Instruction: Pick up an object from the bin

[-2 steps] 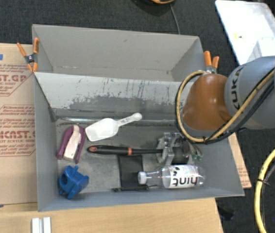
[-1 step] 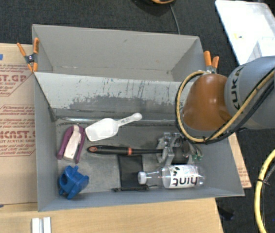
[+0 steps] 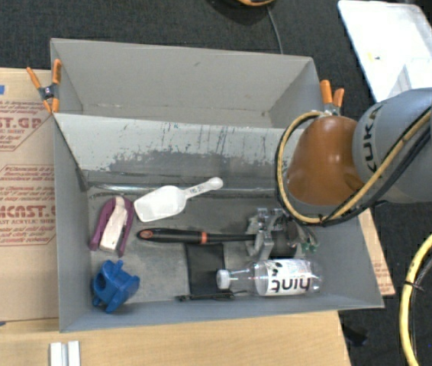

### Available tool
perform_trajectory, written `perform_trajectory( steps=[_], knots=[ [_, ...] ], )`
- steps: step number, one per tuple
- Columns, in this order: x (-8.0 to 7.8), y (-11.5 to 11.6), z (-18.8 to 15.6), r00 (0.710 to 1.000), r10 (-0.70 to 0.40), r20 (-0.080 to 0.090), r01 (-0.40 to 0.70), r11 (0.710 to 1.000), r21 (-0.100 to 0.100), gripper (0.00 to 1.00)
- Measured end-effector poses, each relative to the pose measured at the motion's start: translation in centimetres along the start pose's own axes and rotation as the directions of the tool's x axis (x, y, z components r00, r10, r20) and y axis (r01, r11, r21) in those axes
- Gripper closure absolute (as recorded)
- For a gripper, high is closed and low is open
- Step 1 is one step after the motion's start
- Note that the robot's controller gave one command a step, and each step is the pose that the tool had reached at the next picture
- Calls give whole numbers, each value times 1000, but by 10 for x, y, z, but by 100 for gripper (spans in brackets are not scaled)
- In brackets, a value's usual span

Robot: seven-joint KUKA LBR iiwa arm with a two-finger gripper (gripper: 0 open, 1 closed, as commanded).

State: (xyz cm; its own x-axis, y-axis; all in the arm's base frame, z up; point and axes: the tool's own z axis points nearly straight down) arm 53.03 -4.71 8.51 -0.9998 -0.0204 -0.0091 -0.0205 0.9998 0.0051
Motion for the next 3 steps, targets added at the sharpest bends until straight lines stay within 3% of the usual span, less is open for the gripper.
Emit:
perform_trajectory(
  steps=[3],
  knots=[
    [0, 0, 0, 1000, 0, 0, 0, 1000, 0, 100]
  ],
)
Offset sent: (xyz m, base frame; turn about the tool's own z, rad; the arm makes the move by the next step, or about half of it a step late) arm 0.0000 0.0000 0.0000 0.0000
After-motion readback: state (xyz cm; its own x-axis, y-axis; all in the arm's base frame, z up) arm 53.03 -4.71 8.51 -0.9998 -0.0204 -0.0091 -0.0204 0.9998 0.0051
